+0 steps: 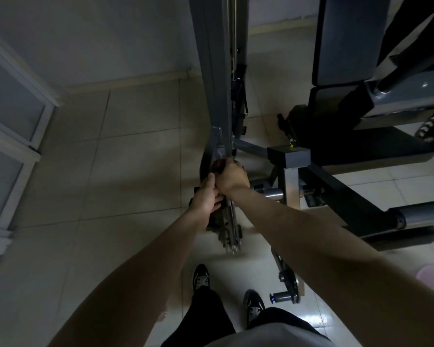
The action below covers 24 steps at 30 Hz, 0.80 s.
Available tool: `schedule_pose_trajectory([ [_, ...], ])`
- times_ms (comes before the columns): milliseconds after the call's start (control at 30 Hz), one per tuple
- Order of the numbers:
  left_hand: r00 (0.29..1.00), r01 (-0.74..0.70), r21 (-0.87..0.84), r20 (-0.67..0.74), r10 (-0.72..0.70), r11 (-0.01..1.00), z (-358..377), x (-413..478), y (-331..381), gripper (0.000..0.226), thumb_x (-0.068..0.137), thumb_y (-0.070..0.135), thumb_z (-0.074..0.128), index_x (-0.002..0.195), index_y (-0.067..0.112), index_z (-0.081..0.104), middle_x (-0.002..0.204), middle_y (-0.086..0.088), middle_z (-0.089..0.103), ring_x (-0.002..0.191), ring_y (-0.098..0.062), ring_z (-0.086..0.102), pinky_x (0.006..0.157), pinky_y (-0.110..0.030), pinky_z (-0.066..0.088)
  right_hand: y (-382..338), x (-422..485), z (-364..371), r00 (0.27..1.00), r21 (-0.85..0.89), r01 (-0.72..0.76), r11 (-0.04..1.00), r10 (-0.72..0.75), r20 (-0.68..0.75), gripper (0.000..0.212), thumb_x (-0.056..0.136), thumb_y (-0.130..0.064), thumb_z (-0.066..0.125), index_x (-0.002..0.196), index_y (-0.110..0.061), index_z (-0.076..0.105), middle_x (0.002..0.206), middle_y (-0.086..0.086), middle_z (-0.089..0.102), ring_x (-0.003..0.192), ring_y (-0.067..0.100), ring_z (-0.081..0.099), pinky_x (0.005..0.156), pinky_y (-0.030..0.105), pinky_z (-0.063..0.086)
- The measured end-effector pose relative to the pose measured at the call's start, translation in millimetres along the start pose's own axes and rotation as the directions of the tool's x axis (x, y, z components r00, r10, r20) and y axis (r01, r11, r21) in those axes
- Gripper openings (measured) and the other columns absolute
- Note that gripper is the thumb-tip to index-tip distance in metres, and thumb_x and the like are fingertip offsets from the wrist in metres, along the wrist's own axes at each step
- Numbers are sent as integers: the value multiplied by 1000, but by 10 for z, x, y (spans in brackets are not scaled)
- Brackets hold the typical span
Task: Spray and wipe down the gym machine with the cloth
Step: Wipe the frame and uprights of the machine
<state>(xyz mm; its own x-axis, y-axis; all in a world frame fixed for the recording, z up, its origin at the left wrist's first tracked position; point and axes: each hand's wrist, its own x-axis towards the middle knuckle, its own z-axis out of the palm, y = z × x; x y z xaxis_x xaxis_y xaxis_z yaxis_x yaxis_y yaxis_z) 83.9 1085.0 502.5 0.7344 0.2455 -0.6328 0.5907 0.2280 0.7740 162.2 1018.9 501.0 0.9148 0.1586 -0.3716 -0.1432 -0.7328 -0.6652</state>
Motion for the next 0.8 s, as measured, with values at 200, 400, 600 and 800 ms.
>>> schedule_pose_trajectory([
  [200, 994, 9, 23, 108, -11, 1000, -326, 262, 35, 44, 108, 49, 27, 135, 29, 54, 130, -2, 66, 113, -19, 62, 106, -40, 39, -30, 94, 134, 993, 4, -61, 998, 61, -99, 36, 91, -35, 59, 123, -19, 52, 116, 9, 62, 107, 32, 62, 89, 46, 54],
  [400, 1000, 12, 5, 13, -12, 1000, -736, 660, 137, 41, 108, 39, 36, 138, 18, 55, 120, -3, 66, 102, -18, 63, 82, -31, 45, -27, -214, 155, 958, -108, -27, 994, -5, -286, 31, 88, -32, 67, 114, -19, 55, 106, 5, 66, 96, 29, 66, 79, 45, 56],
  [600, 998, 49, -37, 44, -48, 998, -924, 844, 111, 31, 105, 29, 44, 123, 11, 63, 103, -4, 71, 91, -21, 64, 72, -29, 48, -349, -337, 583, 829, -198, 349, 916, -400, -391, 44, 84, -13, 70, 125, -20, 56, 112, 4, 60, 106, 25, 58, 84, 39, 51],
  [800, 998, -23, 58, 66, 20, 998, -1193, 951, -52, 33, 107, 34, 44, 133, 19, 58, 125, 2, 64, 110, -15, 62, 95, -34, 51, -208, -108, 1269, 992, -55, -89, 995, 84, -89, 61, 99, -21, 55, 153, -34, 30, 153, 2, 38, 145, 30, 28, 113, 55, 37],
])
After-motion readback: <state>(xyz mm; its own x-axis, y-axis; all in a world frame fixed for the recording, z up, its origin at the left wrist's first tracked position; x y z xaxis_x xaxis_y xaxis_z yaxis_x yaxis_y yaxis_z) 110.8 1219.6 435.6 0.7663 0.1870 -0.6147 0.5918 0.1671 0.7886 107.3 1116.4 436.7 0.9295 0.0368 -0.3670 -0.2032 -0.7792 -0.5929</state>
